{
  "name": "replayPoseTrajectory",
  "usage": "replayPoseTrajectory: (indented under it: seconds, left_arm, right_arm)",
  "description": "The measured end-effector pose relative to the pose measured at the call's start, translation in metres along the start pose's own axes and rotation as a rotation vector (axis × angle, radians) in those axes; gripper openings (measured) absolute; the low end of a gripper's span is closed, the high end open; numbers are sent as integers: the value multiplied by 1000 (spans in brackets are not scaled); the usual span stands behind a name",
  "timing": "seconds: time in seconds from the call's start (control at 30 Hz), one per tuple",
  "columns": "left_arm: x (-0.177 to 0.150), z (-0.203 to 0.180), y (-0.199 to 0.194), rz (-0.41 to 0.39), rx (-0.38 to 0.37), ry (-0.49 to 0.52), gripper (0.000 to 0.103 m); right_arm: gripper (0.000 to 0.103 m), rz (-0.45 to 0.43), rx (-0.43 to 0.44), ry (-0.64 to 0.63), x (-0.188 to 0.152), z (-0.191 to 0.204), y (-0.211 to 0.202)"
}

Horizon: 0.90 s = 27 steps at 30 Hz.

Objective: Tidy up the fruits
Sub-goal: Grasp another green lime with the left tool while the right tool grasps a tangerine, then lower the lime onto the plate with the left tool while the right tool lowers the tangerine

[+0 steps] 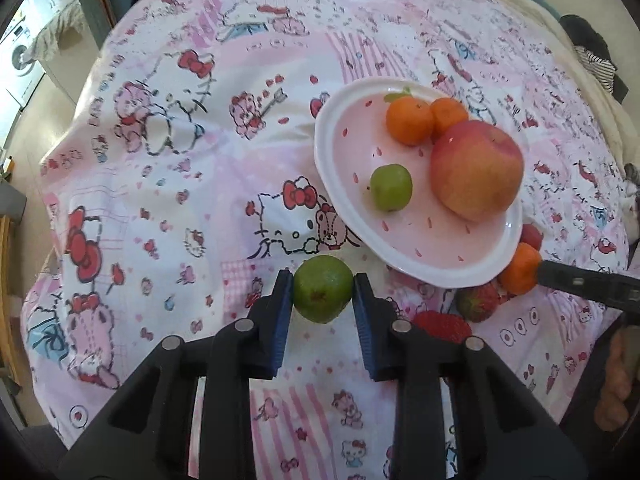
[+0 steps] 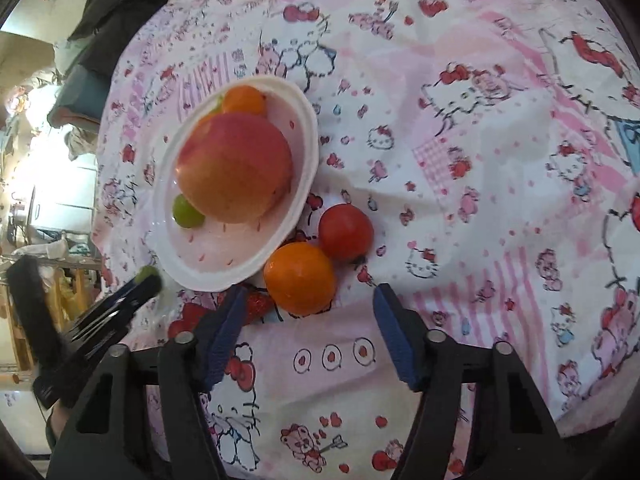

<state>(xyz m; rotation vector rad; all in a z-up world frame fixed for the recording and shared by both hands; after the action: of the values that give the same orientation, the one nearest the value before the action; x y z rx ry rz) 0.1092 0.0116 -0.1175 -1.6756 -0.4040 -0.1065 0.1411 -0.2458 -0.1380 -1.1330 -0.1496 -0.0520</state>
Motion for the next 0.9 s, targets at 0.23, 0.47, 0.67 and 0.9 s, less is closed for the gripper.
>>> replayPoseTrajectory:
  seconds: [0.23, 0.47, 0.67, 0.9]
  left_arm:
    - [-4, 4, -12, -39, 2, 13, 26]
    - [-7, 12, -20, -56, 3, -12, 26]
    - [-8, 13, -24, -76, 7, -13, 26]
    - [-3, 9, -39, -117, -2, -6, 26]
  right_arm:
    - [57, 11, -65, -84, 3, 18, 18]
    - [44, 6, -96, -126, 0, 20, 16]
    - [44, -19, -55, -127, -13, 20, 2]
    - [44, -119, 24, -123, -15, 25, -37]
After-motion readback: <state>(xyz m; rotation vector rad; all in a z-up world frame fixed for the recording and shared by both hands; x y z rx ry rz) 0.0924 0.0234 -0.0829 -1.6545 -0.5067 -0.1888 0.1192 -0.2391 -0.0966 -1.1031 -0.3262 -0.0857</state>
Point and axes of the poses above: each gripper's, at about its wrist camera, not at the fingertips, and y roughly the way its jaws point, z to its left, x to its top, the point moved 2 cm from there along y, roughly the way its jaws point, and after that the axes turned 6 degrees about -y, right-handed, at the moved point
